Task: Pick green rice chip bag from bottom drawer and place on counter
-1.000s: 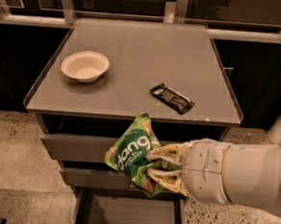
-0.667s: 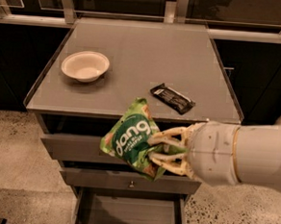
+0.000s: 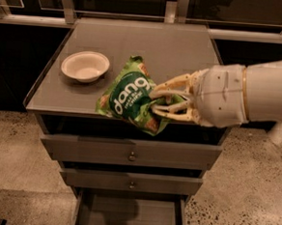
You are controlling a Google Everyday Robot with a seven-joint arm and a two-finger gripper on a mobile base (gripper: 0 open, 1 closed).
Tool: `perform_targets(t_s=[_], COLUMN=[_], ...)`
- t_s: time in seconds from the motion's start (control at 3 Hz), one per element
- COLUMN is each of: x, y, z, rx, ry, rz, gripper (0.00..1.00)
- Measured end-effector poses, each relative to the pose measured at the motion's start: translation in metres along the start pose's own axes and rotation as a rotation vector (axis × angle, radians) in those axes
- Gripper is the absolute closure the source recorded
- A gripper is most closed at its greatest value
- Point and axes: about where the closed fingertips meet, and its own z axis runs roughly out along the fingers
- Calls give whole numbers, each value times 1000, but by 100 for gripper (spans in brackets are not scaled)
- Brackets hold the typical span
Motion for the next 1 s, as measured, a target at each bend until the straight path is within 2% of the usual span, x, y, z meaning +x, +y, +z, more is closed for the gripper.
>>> perform_targets(t_s=[0.67,1.0], x=[29,50], y=[-74,-95], z=[22,37], rx=[-31,-42], ry=[30,43], rz=[29,55], gripper=[100,100])
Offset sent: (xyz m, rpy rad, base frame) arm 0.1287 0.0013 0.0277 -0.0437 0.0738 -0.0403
